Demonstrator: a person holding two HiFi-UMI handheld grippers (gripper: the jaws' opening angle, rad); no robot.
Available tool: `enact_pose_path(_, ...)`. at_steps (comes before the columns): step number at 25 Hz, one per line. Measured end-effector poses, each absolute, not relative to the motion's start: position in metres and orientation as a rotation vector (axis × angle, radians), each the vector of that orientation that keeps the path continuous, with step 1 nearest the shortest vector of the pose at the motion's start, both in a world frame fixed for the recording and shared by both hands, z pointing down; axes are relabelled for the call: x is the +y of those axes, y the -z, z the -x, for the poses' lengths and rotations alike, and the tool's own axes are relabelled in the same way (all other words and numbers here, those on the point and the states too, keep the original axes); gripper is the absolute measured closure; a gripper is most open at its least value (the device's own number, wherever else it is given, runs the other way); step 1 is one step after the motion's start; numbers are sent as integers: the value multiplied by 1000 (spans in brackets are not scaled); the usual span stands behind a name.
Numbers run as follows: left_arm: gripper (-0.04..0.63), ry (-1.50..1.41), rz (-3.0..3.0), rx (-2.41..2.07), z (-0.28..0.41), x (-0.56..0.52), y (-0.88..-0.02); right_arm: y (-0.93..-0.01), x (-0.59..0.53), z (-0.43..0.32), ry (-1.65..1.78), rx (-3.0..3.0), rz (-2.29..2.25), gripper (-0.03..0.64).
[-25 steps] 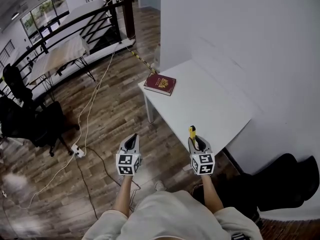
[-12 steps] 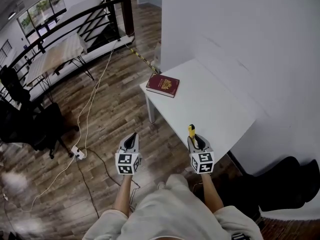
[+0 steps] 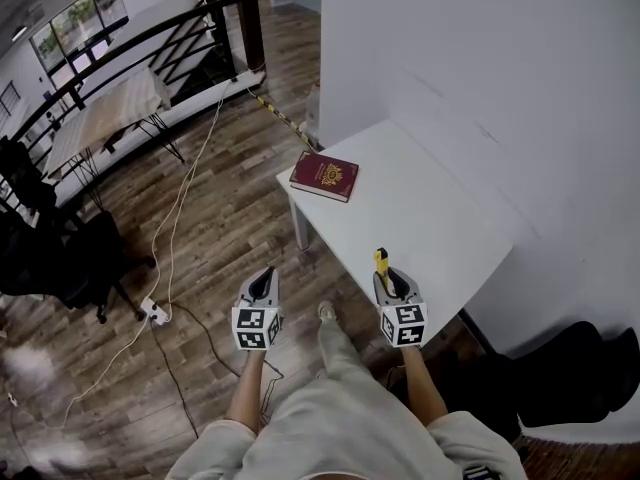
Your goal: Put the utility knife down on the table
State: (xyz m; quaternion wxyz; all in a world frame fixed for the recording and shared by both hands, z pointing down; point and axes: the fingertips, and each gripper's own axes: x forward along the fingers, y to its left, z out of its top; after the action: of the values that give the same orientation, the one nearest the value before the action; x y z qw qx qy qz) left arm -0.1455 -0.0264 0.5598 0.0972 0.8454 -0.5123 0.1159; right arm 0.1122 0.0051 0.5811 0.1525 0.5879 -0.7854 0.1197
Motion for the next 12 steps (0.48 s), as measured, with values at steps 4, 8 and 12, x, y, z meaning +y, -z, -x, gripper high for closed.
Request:
enact_pose_path(4, 589, -348, -2504, -1516, 142, -55, -562, -584, -24, -114, -348, -2258, -1681, 506)
enact_pose_path(8, 589, -355, -2500, -1526, 142, -90, -564, -586, -59, -115, -349, -2270, -1677, 506)
enact_pose_path(12, 589, -362, -2495, -1532, 139, -127, -564, -586, -100, -117, -358, -2278, -1677, 506)
